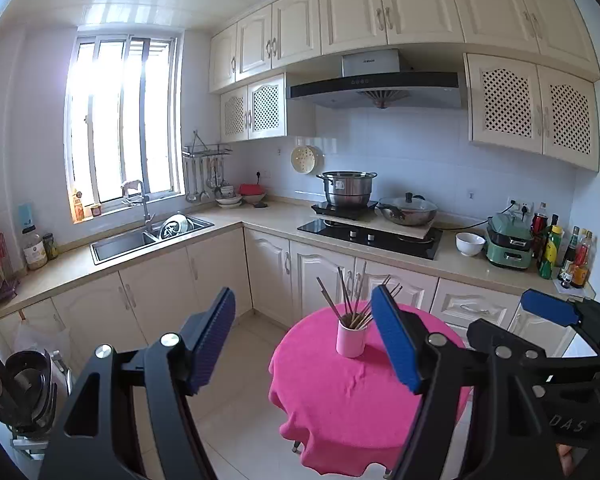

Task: Organize utensils

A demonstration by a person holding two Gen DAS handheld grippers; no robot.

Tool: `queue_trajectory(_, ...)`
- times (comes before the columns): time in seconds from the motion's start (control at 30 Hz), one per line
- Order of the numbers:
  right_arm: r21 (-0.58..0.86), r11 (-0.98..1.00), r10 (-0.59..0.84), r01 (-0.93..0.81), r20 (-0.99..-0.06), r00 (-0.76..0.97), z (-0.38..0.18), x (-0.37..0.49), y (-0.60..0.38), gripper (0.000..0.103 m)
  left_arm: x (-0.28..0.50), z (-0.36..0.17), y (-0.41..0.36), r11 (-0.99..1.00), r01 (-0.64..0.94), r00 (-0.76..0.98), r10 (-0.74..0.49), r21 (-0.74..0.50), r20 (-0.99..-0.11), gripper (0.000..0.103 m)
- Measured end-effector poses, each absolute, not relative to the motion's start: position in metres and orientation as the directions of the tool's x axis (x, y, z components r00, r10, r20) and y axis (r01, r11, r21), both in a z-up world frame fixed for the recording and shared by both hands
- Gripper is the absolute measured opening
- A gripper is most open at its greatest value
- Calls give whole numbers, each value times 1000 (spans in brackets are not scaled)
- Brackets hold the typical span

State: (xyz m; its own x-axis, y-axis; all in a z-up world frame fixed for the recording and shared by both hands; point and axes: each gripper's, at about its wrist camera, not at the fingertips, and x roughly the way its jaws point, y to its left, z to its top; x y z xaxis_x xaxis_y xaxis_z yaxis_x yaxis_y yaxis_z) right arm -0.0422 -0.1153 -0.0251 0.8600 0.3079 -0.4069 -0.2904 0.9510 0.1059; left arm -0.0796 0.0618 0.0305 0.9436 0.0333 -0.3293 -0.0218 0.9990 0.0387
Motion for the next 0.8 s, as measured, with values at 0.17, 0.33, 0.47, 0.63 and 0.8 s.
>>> queue_trajectory(0.17, 113, 948, 317, -297, -410, 855, -26, -45, -118, 82, -83, 29, 60, 999, -27, 939, 38, 34, -341, 70)
queue_trajectory(0.33, 121, 945, 325, -303, -416, 849, -27, -46, -121, 82, -85, 31, 58, 999, -31, 939, 42, 38, -341, 70)
queue_trajectory(0.47, 122, 944, 329, -306, -417, 847, -27, -47, -122, 82, -87, 31, 56, 999, -30, 944, 42, 45, -326, 70)
queue_trajectory(0.63, 126, 943, 332, -309, -415, 847, -26, -47, -123, 82, -88, 32, 52, 998, -26, 947, 42, 54, -319, 70)
queue_trajectory(0.8, 131, 943, 333, -307, -414, 847, -25, -47, -126, 82, -87, 32, 50, 998, -23, 946, 41, 58, -320, 70)
